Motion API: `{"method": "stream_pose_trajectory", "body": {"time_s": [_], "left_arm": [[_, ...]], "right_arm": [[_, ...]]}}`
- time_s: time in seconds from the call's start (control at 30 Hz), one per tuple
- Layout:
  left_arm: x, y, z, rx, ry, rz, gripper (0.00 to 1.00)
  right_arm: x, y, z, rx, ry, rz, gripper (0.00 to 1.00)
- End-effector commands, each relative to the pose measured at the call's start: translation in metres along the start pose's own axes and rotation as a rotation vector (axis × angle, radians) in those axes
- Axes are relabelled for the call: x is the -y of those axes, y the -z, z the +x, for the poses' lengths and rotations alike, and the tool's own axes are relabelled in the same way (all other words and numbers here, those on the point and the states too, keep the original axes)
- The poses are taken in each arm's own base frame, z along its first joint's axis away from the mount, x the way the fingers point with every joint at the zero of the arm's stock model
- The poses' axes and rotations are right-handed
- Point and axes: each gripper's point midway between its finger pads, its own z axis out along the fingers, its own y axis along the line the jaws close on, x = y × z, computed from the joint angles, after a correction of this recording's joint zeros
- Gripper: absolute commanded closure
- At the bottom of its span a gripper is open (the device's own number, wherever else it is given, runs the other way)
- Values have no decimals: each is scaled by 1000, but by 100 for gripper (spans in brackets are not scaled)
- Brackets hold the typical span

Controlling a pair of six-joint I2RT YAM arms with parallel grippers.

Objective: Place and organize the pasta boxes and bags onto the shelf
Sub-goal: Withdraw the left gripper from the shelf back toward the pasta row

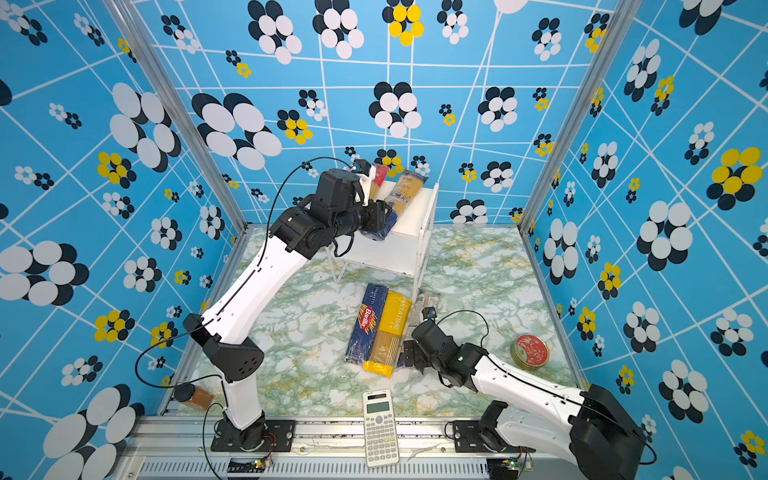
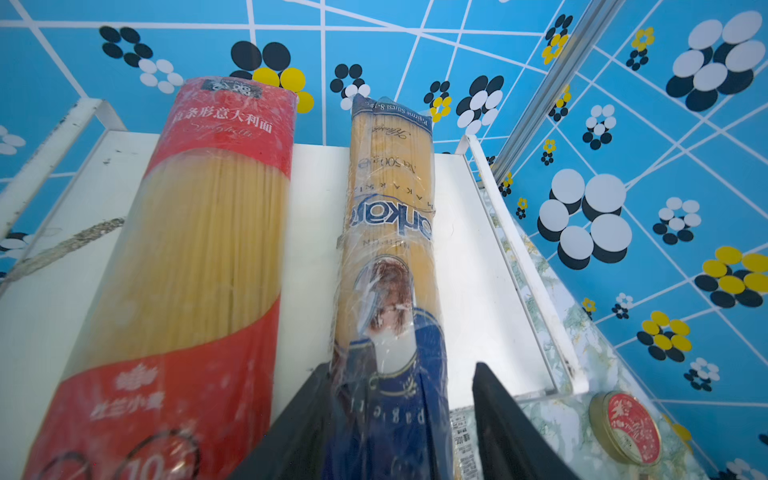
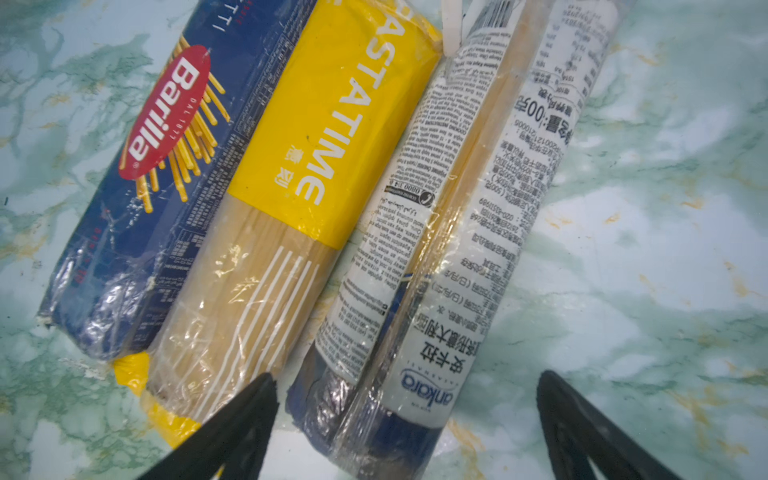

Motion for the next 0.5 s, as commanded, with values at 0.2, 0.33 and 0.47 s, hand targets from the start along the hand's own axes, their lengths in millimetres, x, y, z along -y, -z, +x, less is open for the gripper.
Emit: {"method": "stream_pose_trajectory", "body": {"time_s": [0.2,0.33,0.47], "left_arm": [[6,89,10,140,0,120,24],[-10,120,34,153,20,99,19],[-31,143,71,118,41,47,1]], "right_arm": [[-10,8,-15,33,-53,-30,1],[-16,8,-18,27,-67,-47,1],[-22,4,-20,21,-85,-60,1]]}}
